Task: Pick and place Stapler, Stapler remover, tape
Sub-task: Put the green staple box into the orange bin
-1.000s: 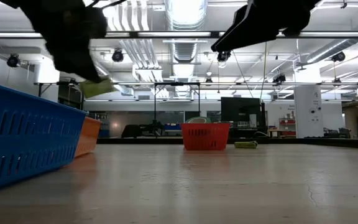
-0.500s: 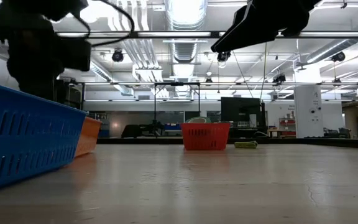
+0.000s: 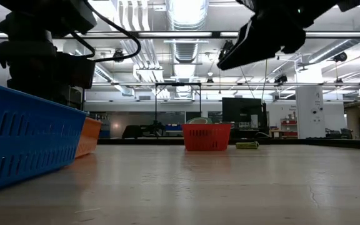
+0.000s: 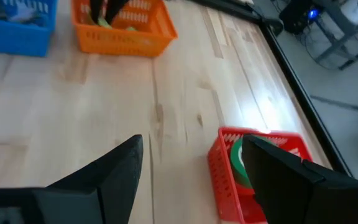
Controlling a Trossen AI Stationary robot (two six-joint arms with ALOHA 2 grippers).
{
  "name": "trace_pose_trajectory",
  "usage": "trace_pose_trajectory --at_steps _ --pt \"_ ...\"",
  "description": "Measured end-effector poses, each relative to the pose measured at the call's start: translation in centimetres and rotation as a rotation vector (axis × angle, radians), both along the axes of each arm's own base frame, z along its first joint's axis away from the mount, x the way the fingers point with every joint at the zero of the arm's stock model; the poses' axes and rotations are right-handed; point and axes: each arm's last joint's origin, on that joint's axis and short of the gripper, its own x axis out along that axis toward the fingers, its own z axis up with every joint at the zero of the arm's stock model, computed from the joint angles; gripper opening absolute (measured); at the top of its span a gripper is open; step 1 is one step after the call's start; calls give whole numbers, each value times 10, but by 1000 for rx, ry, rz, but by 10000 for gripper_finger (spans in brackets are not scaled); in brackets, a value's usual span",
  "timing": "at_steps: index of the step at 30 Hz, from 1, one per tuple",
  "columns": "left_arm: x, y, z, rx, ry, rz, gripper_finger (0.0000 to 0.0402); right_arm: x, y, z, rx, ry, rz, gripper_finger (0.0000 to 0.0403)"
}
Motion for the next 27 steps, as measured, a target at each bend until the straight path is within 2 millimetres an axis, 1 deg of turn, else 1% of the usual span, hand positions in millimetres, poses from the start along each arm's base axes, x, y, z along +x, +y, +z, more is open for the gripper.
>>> trace_pose_trajectory --at_steps 5,10,13,17,20,24,27 --pt "-1 0 11 -7 -51 -5 135 -3 -10 -10 26 19 -53 267" --pt "-5 2 24 -8 -118 -14 195 -4 -17 -16 40 28 -88 278" --pt "-9 3 32 -6 -165 -10 219 -6 -21 -19 37 39 -101 287" --pt "-14 5 44 28 -246 -1 229 -8 -27 -25 33 58 -124 296" --pt "-14 8 55 72 -353 26 229 -10 -38 -31 50 69 -173 297" --pt "-9 8 71 116 -533 55 230 -17 -53 -43 76 106 -255 290" --pt "-5 7 80 133 -652 33 230 -22 -61 -50 95 120 -301 286"
